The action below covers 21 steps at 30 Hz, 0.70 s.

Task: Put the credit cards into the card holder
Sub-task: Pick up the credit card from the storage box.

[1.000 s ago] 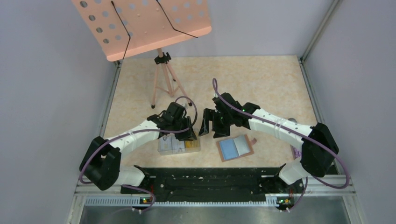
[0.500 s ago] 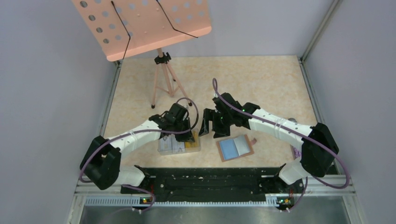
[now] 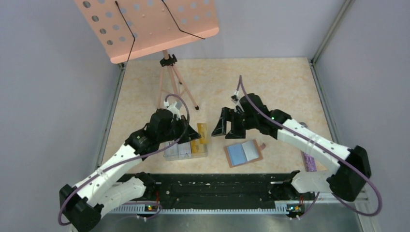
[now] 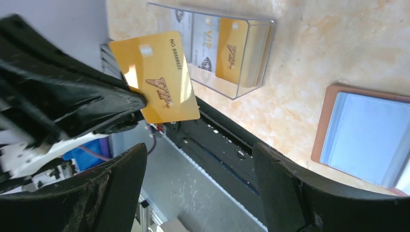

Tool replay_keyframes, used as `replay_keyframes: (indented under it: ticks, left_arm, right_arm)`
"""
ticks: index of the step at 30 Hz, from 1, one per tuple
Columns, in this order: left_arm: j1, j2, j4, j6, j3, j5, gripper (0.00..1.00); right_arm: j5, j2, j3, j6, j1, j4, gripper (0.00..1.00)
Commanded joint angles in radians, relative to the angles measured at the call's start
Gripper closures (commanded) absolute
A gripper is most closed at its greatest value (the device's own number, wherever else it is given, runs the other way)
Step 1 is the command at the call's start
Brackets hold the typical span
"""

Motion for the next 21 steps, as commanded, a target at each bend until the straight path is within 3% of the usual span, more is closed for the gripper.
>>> replay_keyframes:
  ticks: [1,6,9,13,21]
  left_arm:
    - [0.009,-0.127,0.238,-0.121,-0.145,0.112,1.00]
    - [0.013,-0.230,0.651,-0.287,-0.341,0.268,1.00]
    - [0.013,-0.233,0.813,-0.359,-0.393,0.334,1.00]
    - [0.014,-0.203,0.874,-0.381,-0.375,0.394,1.00]
    - [0.014,-0.135,0.874,-0.394,-0.325,0.477,1.00]
  right_arm:
    - [-0.175,-0.192,-0.118,0.026,-0.093,0.135,0.20]
    - [-0.346,-0.318,-0.284,0.109,-0.158,0.306,0.21]
    - [-0.406,-0.337,-0.345,0.165,-0.159,0.416,0.24]
    - [-0.428,-0.331,-0.373,0.210,-0.159,0.510,0.34]
    - [-0.477,-0.299,-0.365,0.267,-0.159,0.655,0.39]
